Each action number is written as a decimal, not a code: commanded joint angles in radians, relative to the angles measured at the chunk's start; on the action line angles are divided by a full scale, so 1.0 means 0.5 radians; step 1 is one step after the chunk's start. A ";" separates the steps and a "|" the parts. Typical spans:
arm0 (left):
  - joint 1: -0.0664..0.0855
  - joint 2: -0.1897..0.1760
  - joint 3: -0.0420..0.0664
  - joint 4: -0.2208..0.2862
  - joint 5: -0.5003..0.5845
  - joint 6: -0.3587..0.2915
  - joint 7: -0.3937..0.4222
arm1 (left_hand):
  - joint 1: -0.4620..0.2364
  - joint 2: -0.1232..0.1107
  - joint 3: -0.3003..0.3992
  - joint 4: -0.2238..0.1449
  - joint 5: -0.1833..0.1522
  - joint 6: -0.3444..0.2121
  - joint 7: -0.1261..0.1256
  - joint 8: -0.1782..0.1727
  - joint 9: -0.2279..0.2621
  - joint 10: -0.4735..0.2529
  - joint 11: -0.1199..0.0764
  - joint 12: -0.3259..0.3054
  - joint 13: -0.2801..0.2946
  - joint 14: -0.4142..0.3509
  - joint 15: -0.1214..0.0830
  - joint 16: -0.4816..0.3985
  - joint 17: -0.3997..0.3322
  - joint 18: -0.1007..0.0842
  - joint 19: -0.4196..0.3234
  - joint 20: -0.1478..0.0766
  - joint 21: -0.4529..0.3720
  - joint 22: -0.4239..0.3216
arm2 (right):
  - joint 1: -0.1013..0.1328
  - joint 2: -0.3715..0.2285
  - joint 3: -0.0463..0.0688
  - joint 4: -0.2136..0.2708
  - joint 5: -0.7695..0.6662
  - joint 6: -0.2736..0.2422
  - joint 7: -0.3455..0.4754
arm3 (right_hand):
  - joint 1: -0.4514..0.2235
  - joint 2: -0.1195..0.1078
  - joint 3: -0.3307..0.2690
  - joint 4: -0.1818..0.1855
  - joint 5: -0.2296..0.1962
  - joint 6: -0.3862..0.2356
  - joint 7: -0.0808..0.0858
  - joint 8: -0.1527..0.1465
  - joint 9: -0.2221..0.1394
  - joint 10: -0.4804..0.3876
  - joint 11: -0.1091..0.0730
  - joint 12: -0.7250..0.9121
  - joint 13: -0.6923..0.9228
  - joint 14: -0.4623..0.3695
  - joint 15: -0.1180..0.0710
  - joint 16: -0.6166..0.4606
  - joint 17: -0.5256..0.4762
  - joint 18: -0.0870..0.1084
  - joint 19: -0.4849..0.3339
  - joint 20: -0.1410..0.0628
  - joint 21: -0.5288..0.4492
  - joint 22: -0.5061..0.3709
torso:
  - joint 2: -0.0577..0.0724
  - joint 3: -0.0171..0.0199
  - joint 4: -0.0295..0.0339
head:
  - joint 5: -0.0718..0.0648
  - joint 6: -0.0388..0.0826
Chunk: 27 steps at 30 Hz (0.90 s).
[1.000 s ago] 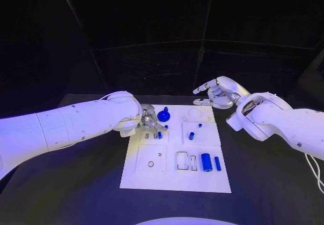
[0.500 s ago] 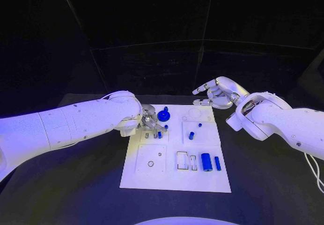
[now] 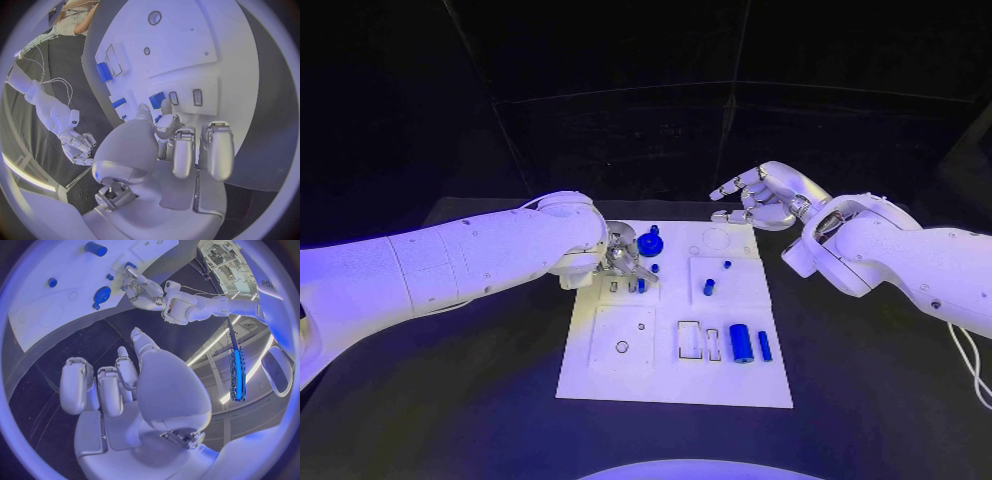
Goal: Assemble the parts on the task board
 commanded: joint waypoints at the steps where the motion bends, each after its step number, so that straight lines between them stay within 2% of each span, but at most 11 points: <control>1: 0.003 0.005 0.001 0.000 -0.011 0.047 -0.014 | 0.028 -0.005 0.004 -0.015 -0.001 -0.017 -0.006 0.014 0.009 0.013 0.000 0.010 0.003 0.208 -0.017 0.006 0.526 -0.021 0.095 -0.009 0.006 0.208 | 0.004 0.003 0.002 0.000 0.006 0.024 -0.011 | -0.004 0.016 -0.010 -0.003 0.012 0.010 0.000 0.011 -0.003 -0.003 -0.007 -0.010 -0.002 0.150 -0.011 -0.009 0.283 0.010 -0.015 -0.006 -0.010 -0.003 | 0.000 -0.0003 0.002 | -0.002 -0.005; 17: 0.003 0.014 0.001 -0.003 -0.011 0.059 -0.015 | 0.152 0.002 0.064 -0.066 0.039 -0.041 -0.009 0.035 0.061 0.013 -0.003 0.013 0.007 0.208 -0.021 0.006 0.526 -0.020 0.091 -0.013 0.002 0.206 | 0.004 0.006 0.002 -0.005 0.006 0.038 -0.025 | 0.002 0.019 -0.010 -0.005 0.025 0.010 0.000 0.011 -0.004 -0.004 -0.007 -0.012 -0.004 0.150 -0.012 -0.011 0.281 0.011 -0.017 -0.007 -0.013 -0.007 | 0.002 -0.0001 0.001 | -0.003 -0.021; 27: 0.003 0.018 0.001 0.008 0.017 0.039 -0.014 | 0.410 0.077 0.276 -0.213 0.066 -0.074 -0.032 0.014 0.077 0.006 -0.026 0.005 0.007 0.208 -0.040 0.006 0.526 -0.018 0.085 -0.030 -0.004 0.199 | 0.004 0.011 0.002 -0.009 0.006 0.043 -0.027 | 0.006 0.021 -0.009 -0.008 0.032 0.011 0.000 0.011 -0.004 -0.004 -0.008 -0.012 -0.004 0.150 -0.013 -0.011 0.281 0.011 -0.017 -0.007 -0.013 -0.007 | 0.002 0.0008 0.002 | -0.003 -0.034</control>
